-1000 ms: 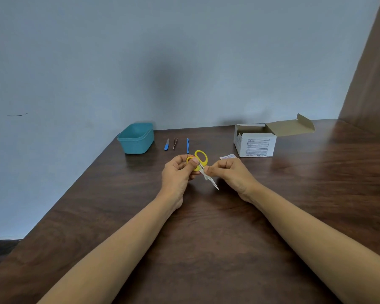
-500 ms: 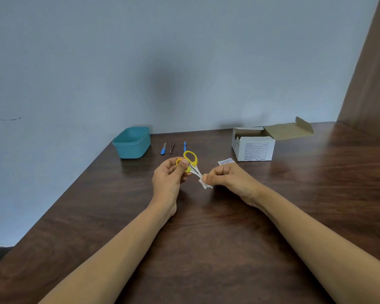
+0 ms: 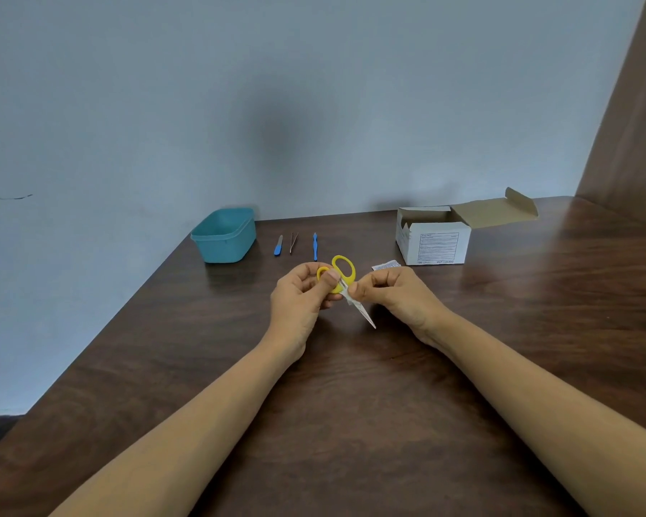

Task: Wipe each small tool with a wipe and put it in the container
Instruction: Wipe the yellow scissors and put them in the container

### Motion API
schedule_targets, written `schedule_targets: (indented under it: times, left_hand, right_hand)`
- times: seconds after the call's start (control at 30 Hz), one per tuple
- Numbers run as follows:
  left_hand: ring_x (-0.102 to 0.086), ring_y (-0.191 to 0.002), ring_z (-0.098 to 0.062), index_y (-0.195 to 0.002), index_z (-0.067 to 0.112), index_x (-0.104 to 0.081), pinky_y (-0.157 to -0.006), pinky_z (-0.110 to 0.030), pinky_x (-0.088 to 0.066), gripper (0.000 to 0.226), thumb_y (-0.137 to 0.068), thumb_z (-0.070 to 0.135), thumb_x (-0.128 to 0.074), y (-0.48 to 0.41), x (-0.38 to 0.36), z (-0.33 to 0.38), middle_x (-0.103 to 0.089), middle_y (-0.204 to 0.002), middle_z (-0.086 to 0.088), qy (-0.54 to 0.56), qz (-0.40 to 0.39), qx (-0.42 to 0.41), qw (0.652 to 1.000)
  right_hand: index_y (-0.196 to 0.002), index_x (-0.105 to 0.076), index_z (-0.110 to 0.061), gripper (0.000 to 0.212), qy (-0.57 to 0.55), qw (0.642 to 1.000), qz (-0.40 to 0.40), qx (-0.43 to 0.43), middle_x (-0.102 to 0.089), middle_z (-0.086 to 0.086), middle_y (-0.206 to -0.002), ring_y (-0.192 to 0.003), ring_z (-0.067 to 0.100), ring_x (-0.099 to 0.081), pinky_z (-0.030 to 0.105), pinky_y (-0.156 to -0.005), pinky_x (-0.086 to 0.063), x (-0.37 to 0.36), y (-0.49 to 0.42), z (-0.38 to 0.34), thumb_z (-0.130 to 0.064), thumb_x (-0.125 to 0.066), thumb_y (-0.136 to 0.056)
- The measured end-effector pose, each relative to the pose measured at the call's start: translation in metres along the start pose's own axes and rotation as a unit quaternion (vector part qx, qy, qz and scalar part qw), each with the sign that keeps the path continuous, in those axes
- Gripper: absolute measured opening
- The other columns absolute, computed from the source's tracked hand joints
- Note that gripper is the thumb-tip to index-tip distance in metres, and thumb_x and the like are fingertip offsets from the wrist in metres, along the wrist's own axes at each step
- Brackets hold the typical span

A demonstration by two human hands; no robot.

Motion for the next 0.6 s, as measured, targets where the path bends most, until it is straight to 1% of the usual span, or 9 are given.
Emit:
schedule_targets:
  times: [0.07,0.13,0.2,0.27,0.37,0.5,0.57,0.6]
  left_hand:
    - [-0.067,-0.064,-0.006,-0.101,0.009,-0.065,-0.057,-0.016,-0.051,0.013,-0.090,0.016,-0.064,0.0014,-0.0019,0.0012,-0.072,-0.084,-0.007,-0.010,-0.008,-0.006,1.000]
    - [-0.068,-0.065,-0.007,-0.100,0.010,-0.064,-0.057,-0.016,-0.052,0.012,-0.089,0.016,-0.065,0.0019,-0.0028,0.0017,-0.073,-0.084,-0.008,-0.009,-0.010,-0.007,1.000]
    - [-0.068,-0.064,-0.007,-0.100,0.009,-0.064,-0.056,-0.016,-0.051,0.012,-0.089,0.016,-0.065,0.0020,-0.0029,0.0014,-0.072,-0.083,-0.008,-0.002,-0.006,-0.003,1.000]
    - [-0.066,-0.062,-0.006,-0.100,0.008,-0.065,-0.056,-0.016,-0.051,0.013,-0.090,0.015,-0.064,0.0012,-0.0010,0.0004,-0.072,-0.081,-0.007,0.009,0.007,0.004,1.000]
    - [-0.065,-0.063,-0.006,-0.099,0.009,-0.066,-0.057,-0.018,-0.050,0.012,-0.089,0.016,-0.065,-0.0003,0.0026,-0.0012,-0.072,-0.082,-0.007,0.021,0.025,0.014,0.999]
    - [-0.066,-0.064,-0.006,-0.099,0.010,-0.066,-0.058,-0.018,-0.050,0.013,-0.089,0.017,-0.066,-0.0003,0.0038,-0.0022,-0.073,-0.085,-0.008,0.029,0.032,0.022,0.999]
    - [-0.066,-0.064,-0.007,-0.095,0.011,-0.066,-0.057,-0.018,-0.050,0.008,-0.089,0.017,-0.066,0.0000,0.0033,-0.0021,-0.073,-0.084,-0.008,0.019,0.029,0.018,0.999]
    - [-0.066,-0.064,-0.007,-0.094,0.012,-0.066,-0.056,-0.017,-0.049,0.007,-0.089,0.017,-0.066,0.0001,0.0028,-0.0019,-0.073,-0.083,-0.007,0.012,0.028,0.016,0.999]
  right_hand:
    - [-0.083,-0.072,0.002,0.012,-0.009,1.000,0.027,0.012,-0.071,0.002,-0.077,-0.074,0.001,-0.063,0.010,-0.072,-0.047,0.0019,-0.0005,0.0004,-0.010,-0.071,-0.082]
    - [-0.088,-0.072,0.006,0.021,-0.015,0.998,0.056,0.022,-0.069,0.004,-0.078,-0.072,-0.002,-0.061,0.009,-0.072,-0.046,0.0039,-0.0002,0.0005,-0.014,-0.070,-0.083]
    - [-0.091,-0.070,0.011,0.029,-0.011,0.998,0.061,0.023,-0.069,0.005,-0.080,-0.070,-0.004,-0.059,0.009,-0.071,-0.045,0.0042,-0.0001,0.0000,-0.017,-0.069,-0.084]
    - [-0.090,-0.072,0.008,0.028,0.010,0.999,0.030,0.004,-0.070,0.004,-0.081,-0.073,-0.002,-0.060,0.009,-0.074,-0.044,0.0019,-0.0006,-0.0002,-0.020,-0.069,-0.084]
    - [-0.087,-0.075,-0.005,0.017,0.042,0.998,-0.024,-0.035,-0.074,-0.003,-0.082,-0.078,-0.002,-0.063,0.013,-0.081,-0.044,0.0007,0.0001,-0.0012,-0.022,-0.070,-0.084]
    - [-0.081,-0.076,-0.013,0.011,0.064,0.994,-0.072,-0.055,-0.075,0.000,-0.086,-0.082,0.003,-0.064,0.020,-0.085,-0.043,0.0032,0.0017,-0.0044,-0.021,-0.070,-0.084]
    - [-0.079,-0.076,-0.011,0.010,0.071,0.993,-0.076,-0.053,-0.075,0.005,-0.089,-0.086,0.008,-0.065,0.023,-0.088,-0.047,0.0036,0.0032,-0.0049,-0.019,-0.071,-0.082]
    - [-0.081,-0.075,-0.008,0.010,0.072,0.994,-0.065,-0.047,-0.075,0.007,-0.089,-0.085,0.008,-0.065,0.022,-0.087,-0.048,0.0040,0.0033,-0.0046,-0.018,-0.072,-0.081]
Point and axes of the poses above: each hand's wrist, its own y-axis away from the middle knuckle, its own x-axis out of the back of the hand, z = x × y, the point moved 5 cm from there along -y, towards the middle knuckle
